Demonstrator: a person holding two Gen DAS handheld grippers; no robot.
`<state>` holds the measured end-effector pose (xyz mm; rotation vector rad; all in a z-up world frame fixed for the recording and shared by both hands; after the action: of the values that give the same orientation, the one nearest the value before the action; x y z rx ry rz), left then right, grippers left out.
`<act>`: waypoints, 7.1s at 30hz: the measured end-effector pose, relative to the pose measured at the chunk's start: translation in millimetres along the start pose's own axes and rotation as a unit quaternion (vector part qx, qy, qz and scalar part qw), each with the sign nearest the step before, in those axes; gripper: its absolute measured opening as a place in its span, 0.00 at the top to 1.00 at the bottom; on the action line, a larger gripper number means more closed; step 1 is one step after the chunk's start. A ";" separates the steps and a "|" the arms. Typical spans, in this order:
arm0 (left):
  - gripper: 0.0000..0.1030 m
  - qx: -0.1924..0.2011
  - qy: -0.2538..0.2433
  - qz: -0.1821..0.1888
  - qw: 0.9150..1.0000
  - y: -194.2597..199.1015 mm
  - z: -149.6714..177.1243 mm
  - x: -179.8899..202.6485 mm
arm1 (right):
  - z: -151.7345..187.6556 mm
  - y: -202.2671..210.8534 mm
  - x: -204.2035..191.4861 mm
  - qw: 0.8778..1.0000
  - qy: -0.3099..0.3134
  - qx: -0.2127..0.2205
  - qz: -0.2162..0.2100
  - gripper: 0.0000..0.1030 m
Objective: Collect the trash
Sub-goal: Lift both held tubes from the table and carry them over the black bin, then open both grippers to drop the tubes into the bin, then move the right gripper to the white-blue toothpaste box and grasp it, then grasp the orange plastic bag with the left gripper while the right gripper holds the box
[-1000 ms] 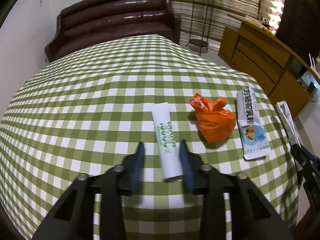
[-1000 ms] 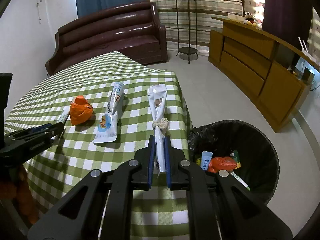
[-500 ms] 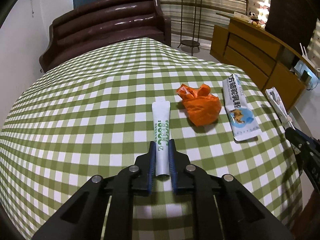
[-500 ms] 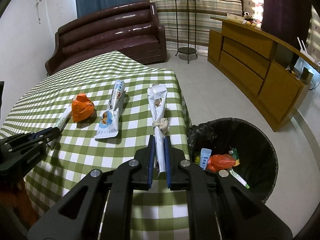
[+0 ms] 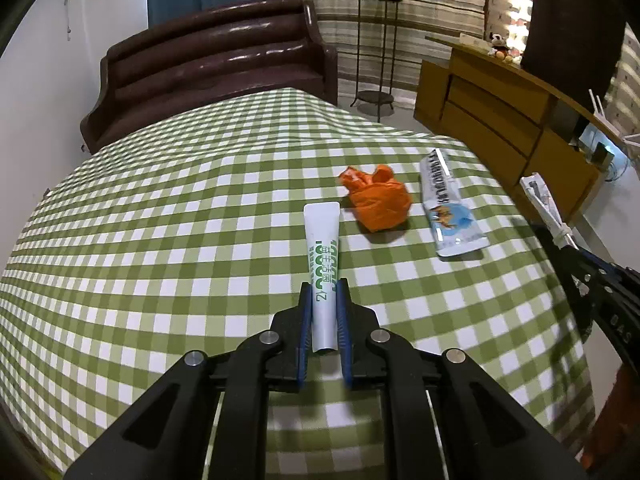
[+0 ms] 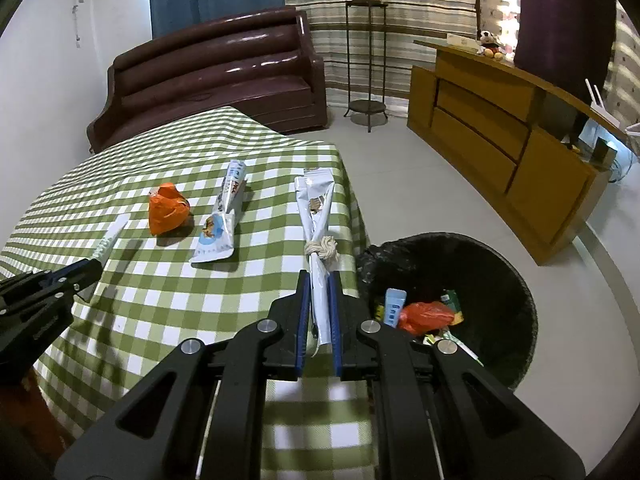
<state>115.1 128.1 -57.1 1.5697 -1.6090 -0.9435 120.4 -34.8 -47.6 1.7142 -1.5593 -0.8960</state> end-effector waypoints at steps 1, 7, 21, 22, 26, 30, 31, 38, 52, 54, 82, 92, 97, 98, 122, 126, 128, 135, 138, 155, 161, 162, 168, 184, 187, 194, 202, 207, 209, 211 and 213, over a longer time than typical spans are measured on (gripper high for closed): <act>0.87 0.002 -0.001 0.001 1.000 1.6 0.2 1.6 | 2.8 2.1 -0.2 1.000 -0.001 0.001 0.002 0.91; 0.87 0.016 -0.011 0.015 1.000 16.7 2.6 15.2 | 11.1 15.2 11.8 1.000 -0.008 0.008 0.016 0.91; 0.87 0.041 -0.045 0.042 0.997 34.9 0.0 66.7 | 24.3 44.7 45.4 0.998 -0.031 0.028 0.047 0.91; 0.87 0.042 -0.048 0.044 0.997 35.7 1.4 70.7 | 24.2 45.9 47.9 0.998 -0.033 0.029 0.049 0.91; 0.87 0.048 -0.065 0.053 0.995 37.4 0.1 92.2 | 26.2 50.8 60.8 0.997 -0.043 0.033 0.060 0.91; 0.87 0.052 -0.078 0.062 0.994 37.1 -2.2 108.1 | 29.1 54.0 72.7 0.996 -0.052 0.035 0.068 0.91; 0.87 0.053 -0.082 0.065 0.993 36.2 -3.5 114.3 | 29.9 54.7 75.0 0.995 -0.054 0.036 0.070 0.91; 0.87 0.058 -0.107 0.082 0.989 32.6 -6.6 150.0 | 30.2 56.2 96.4 0.993 -0.073 0.037 0.082 0.91; 0.87 0.051 -0.134 0.088 0.986 1.6 -20.7 196.7 | 30.3 40.8 122.3 0.990 -0.105 0.036 0.092 0.91; 0.87 0.047 -0.137 0.087 0.986 -4.0 -22.3 202.2 | 30.0 37.2 126.0 0.989 -0.110 0.034 0.092 0.91; 0.52 0.011 -0.147 0.067 0.987 -37.8 -38.4 229.9 | 29.4 6.3 154.9 0.983 -0.153 0.020 0.096 0.65; 0.46 0.014 -0.129 0.070 0.989 -24.6 -32.2 205.1 | 27.3 15.9 145.0 0.985 -0.142 0.030 0.098 0.45; 0.46 0.016 -0.113 0.063 0.991 -16.5 -27.1 182.1 | 24.7 18.9 132.0 0.986 -0.131 0.030 0.093 0.45; 0.45 0.017 -0.109 0.060 0.992 -14.5 -25.8 174.9 | 24.1 19.3 127.5 0.987 -0.127 0.030 0.092 0.45; 0.39 0.014 0.044 -0.029 0.999 0.1 -4.9 -28.8 | -18.5 -5.8 -27.6 1.000 -0.002 0.011 0.014 0.46; 0.39 0.013 0.064 -0.039 0.997 0.8 -1.4 -53.8 | -29.7 -16.3 -53.8 1.000 0.017 0.005 0.010 0.46; 0.39 0.011 0.073 -0.044 0.996 0.0 -1.1 -67.2 | -33.4 -20.3 -63.3 1.000 0.023 0.002 0.008 0.46; 0.39 0.007 0.097 -0.052 0.994 -2.3 3.4 -99.4 | -51.5 -42.1 -91.0 0.999 0.045 -0.014 0.014 0.49; 0.39 0.004 0.101 -0.051 0.994 -4.7 1.7 -102.7 | -57.2 -52.7 -93.6 0.998 0.048 -0.027 0.017 0.54; 0.39 -0.003 0.081 -0.020 0.996 -18.6 -25.1 -69.1 | -63.4 -73.8 -92.8 0.997 0.052 -0.050 0.004 0.82; 0.39 -0.002 0.065 -0.005 0.998 -23.0 -42.9 -44.1 | -61.8 -64.6 -76.1 0.998 0.039 -0.040 0.000 0.82; 0.39 -0.001 0.062 -0.003 0.998 -23.3 -45.3 -39.8 | -62.0 -62.8 -71.8 0.999 0.036 -0.038 0.001 0.82; 0.37 0.003 0.043 0.012 0.999 -25.6 -57.5 -15.7 | -62.3 -54.0 -45.3 0.999 0.018 -0.027 0.004 0.82; 0.35 -0.009 0.013 0.006 1.000 -57.6 -90.1 29.5 | -60.4 -49.3 6.2 1.000 -0.018 -0.017 -0.003 0.82; 0.35 -0.016 0.012 0.003 1.000 -63.3 -94.8 31.1 | -61.0 -50.1 8.7 1.000 -0.019 -0.017 -0.006 0.82; 0.55 -0.025 0.000 0.006 1.000 -69.5 -92.5 29.6 | -61.9 -53.9 10.0 1.000 -0.020 -0.020 -0.008 0.82; 0.57 -0.020 -0.008 0.010 1.000 -63.2 -74.8 28.5 | -59.8 -53.1 8.3 1.000 -0.019 -0.020 -0.009 0.82; 0.57 -0.016 -0.007 0.012 1.000 -53.5 -65.2 28.1 | -53.4 -46.8 4.9 1.000 -0.018 -0.016 -0.009 0.82; 0.57 -0.014 -0.007 0.012 1.000 -49.3 -62.2 28.8 | -49.4 -43.7 3.4 1.000 -0.018 -0.014 -0.009 0.82; 0.57 -0.010 -0.007 0.013 1.000 -43.8 -58.1 29.5 | -45.7 -40.7 2.3 1.000 -0.019 -0.013 -0.008 0.82; 0.57 -0.007 -0.007 0.014 1.000 -39.7 -54.8 31.4 | -41.1 -36.7 2.8 1.000 -0.020 -0.011 -0.008 0.82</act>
<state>181.4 94.6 -64.6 1.5295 -1.6258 -0.9506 175.1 -33.8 -55.2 1.7038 -1.5576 -0.9569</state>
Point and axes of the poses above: each gripper's, at about its wrist camera, not at the fingertips, and y roughly against the way its jaws point, x to its right, z to its underside, the point moved 3 cm from there along -y, roughly the way its jaws point, and after that the axes turned 12 degrees about -x, right-handed, at the moved point
